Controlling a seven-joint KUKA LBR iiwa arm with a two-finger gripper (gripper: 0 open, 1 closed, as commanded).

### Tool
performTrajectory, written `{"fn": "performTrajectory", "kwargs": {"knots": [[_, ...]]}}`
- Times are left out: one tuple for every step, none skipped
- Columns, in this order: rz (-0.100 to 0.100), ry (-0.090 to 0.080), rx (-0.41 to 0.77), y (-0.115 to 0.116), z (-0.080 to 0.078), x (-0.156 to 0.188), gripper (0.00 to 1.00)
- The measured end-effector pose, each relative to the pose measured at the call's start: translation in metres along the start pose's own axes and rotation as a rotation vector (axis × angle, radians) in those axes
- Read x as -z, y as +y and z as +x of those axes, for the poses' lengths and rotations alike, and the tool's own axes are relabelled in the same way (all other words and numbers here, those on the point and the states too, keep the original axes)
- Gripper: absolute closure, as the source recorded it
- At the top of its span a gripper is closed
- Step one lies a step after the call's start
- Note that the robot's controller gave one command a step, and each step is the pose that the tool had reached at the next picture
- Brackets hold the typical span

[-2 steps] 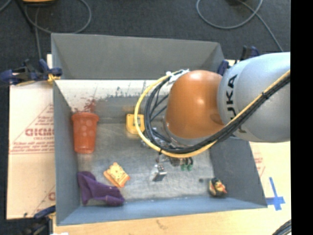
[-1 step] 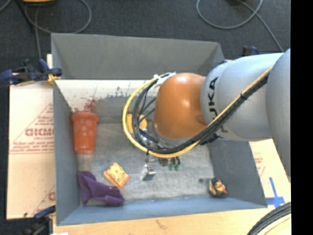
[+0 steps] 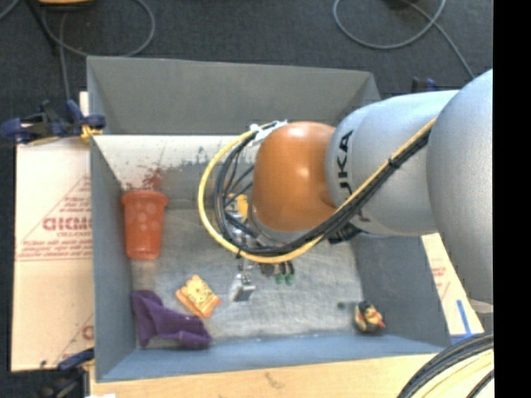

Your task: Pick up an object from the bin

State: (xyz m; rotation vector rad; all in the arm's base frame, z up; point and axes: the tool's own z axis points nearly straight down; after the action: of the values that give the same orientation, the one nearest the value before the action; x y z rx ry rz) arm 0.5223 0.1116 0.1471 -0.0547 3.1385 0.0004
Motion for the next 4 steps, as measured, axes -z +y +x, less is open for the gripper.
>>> {"fn": "performTrajectory", "kwargs": {"knots": [[0.000, -0.001, 0.259, 0.020, 0.013, -0.017, 0.00], [-0.002, -0.009, 0.299, 0.032, 0.037, -0.065, 0.00], [0.000, -0.022, 0.299, 0.036, 0.035, -0.070, 0.00], [-0.001, -0.018, 0.332, 0.066, 0.029, -0.069, 0.00]]}}
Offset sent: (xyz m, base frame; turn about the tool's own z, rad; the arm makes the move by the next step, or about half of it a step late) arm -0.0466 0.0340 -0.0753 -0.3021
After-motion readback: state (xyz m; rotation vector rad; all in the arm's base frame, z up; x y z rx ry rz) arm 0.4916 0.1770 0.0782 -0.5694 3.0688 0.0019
